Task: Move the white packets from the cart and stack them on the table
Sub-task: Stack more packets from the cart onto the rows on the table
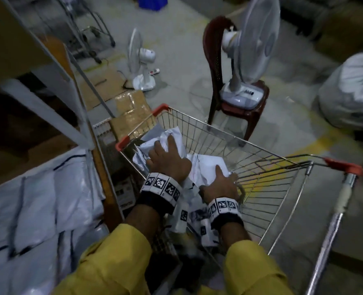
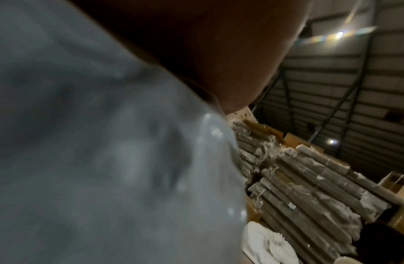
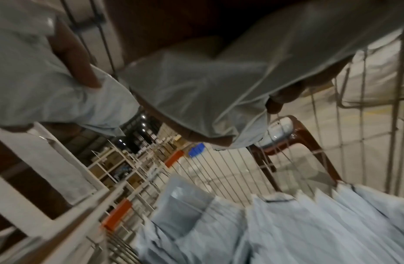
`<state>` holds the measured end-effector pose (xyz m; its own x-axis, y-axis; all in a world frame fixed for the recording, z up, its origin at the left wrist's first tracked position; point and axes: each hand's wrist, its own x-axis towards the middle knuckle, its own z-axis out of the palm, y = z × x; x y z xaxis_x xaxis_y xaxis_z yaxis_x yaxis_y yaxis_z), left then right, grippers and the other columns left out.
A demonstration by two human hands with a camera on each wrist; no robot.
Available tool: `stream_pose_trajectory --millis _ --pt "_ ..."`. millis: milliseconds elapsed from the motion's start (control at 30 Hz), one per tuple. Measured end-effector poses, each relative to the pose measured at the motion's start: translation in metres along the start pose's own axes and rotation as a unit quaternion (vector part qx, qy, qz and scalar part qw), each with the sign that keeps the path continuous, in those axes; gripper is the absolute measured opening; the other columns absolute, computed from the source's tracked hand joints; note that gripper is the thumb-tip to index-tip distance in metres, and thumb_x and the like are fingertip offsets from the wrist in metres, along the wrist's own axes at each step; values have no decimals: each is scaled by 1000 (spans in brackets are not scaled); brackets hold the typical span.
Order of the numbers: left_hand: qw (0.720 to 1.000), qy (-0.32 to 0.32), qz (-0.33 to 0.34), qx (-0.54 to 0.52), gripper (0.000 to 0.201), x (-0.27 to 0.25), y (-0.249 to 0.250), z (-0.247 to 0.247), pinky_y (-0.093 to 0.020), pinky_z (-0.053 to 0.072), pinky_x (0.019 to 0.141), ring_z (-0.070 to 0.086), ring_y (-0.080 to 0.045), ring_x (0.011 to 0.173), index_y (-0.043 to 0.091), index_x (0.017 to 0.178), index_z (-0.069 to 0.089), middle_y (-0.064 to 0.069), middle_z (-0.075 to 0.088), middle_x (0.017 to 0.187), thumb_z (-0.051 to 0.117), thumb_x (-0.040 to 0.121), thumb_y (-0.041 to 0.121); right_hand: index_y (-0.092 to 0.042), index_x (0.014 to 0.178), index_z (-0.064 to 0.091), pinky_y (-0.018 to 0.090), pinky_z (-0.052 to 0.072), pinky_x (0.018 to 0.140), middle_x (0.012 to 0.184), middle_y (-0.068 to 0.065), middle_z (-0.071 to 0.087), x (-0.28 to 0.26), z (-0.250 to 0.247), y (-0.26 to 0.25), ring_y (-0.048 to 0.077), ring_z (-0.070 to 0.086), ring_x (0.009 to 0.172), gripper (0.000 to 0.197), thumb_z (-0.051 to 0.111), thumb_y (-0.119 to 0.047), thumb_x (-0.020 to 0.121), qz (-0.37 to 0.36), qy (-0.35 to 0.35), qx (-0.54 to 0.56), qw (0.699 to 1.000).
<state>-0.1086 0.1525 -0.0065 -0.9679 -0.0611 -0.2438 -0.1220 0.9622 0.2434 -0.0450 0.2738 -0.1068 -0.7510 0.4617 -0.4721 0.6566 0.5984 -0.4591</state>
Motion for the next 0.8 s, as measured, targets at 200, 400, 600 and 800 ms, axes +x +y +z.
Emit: stream_pose_trajectory --millis 200,400,600,800 --pt "996 40 7 -84 90 -58 -33 -79 -49 12 117 11 -37 143 32 159 4 -11 2 162 55 85 35 -38 152 31 43 52 88 150 20 26 -90 -59 -50 42 60 112 93 63 -45 65 -88 105 39 990" --pt "982 164 -5 -94 92 -116 -84 -129 -47 18 114 22 -35 140 36 158 10 -9 13 161 59 82 49 -38 153 30 41 49 89 140 16 31 -180 -91 -84 42 56 111 87 64 -37 74 -192 171 69 964" --pt "967 225 -64 -102 92 -173 -156 -160 -48 23 109 26 -38 132 39 156 11 -11 17 158 62 81 51 -39 152 31 39 49 85 126 13 35 -246 -77 -108 41 57 103 87 67 -37 72 -289 174 52 940" --pt "948 247 -159 -126 88 -246 -235 -166 -52 23 110 27 -42 133 38 157 13 -15 17 158 64 84 42 -38 153 31 37 47 86 123 10 33 -293 -47 -113 41 58 104 89 68 -43 72 -357 95 35 928"
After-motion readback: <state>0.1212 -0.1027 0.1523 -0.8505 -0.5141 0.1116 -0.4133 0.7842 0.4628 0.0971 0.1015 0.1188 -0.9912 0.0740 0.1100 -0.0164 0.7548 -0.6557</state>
